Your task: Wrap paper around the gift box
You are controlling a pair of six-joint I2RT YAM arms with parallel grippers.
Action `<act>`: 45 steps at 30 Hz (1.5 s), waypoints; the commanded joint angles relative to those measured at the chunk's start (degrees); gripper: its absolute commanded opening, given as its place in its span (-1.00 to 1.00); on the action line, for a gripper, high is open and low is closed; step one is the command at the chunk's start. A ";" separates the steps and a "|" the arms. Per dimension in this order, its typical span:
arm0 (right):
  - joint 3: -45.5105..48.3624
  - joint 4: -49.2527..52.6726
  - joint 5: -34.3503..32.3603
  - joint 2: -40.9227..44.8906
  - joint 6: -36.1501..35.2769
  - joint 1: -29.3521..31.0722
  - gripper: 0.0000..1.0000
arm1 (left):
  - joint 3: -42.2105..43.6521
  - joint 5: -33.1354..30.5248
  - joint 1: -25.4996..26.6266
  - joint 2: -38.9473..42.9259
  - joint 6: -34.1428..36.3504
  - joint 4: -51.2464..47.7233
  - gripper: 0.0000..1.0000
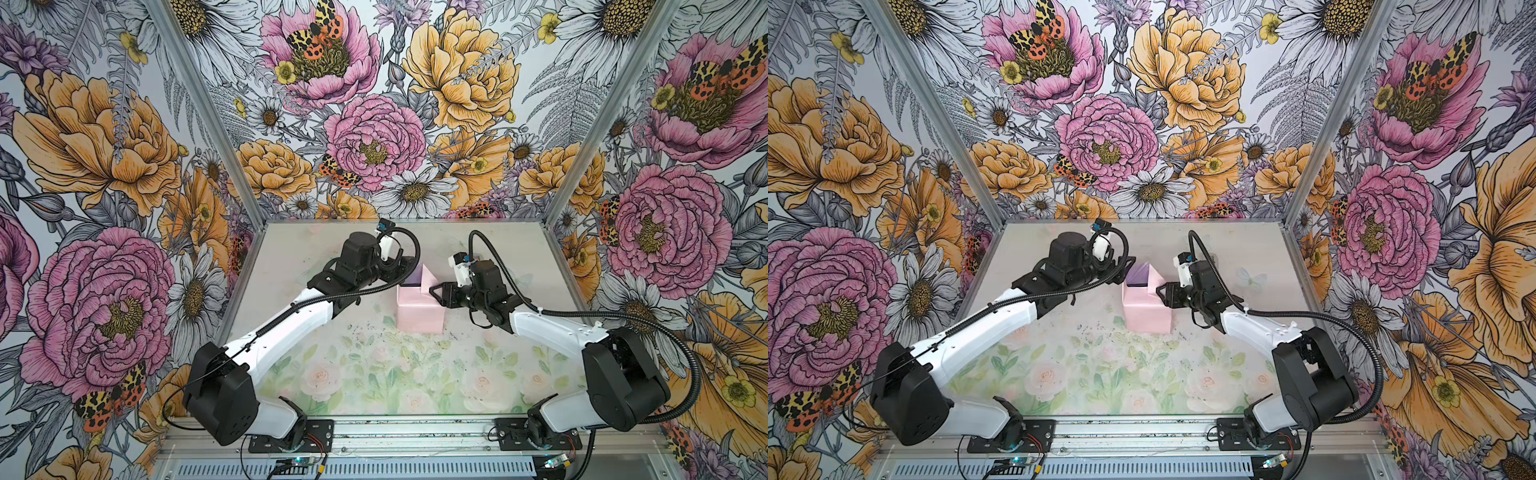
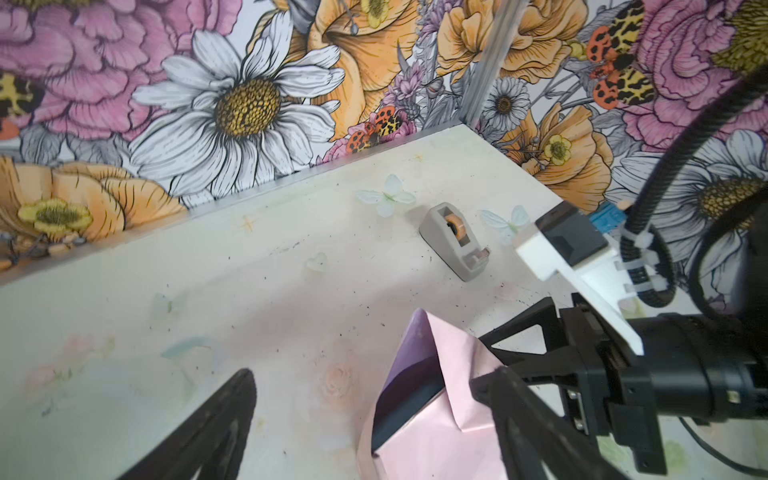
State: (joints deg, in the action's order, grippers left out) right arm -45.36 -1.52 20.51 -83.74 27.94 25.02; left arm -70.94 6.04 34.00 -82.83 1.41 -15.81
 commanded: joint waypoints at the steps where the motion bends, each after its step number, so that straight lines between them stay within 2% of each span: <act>1: 0.28 6.35 1.57 -2.70 -1.72 0.30 0.05 | -7.34 12.28 -1.09 -6.26 12.44 -16.95 0.78; 10: 0.80 6.35 2.57 -2.30 -2.39 0.30 0.05 | -29.89 19.48 -0.52 -24.87 23.25 -32.96 0.76; 17: 0.89 6.35 2.74 -2.39 -2.54 0.21 0.05 | -40.77 18.00 1.61 -34.78 27.34 -39.56 0.70; 23: 1.05 6.35 2.98 -2.47 -2.63 0.12 0.05 | -45.49 20.05 1.93 -39.35 33.60 -43.55 0.41; 28: 0.74 6.33 3.05 -2.65 -2.63 0.12 0.06 | -47.03 18.89 2.90 -40.80 37.45 -45.55 0.37; 33: 0.54 6.35 2.97 -2.10 -2.45 0.14 0.06 | -49.49 18.53 2.56 -42.40 37.87 -47.91 0.16; 39: 0.42 6.43 2.65 -0.09 -1.76 0.13 0.08 | -49.10 19.12 2.50 -41.87 38.75 -48.65 -0.20; 45: 0.35 7.18 3.22 1.89 -1.25 0.15 0.09 | -50.05 16.78 2.17 -42.78 38.18 -48.68 -0.33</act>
State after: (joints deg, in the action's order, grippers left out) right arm -45.71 0.51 22.63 -82.98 27.18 24.67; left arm -119.37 23.88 36.36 -124.31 39.20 -63.61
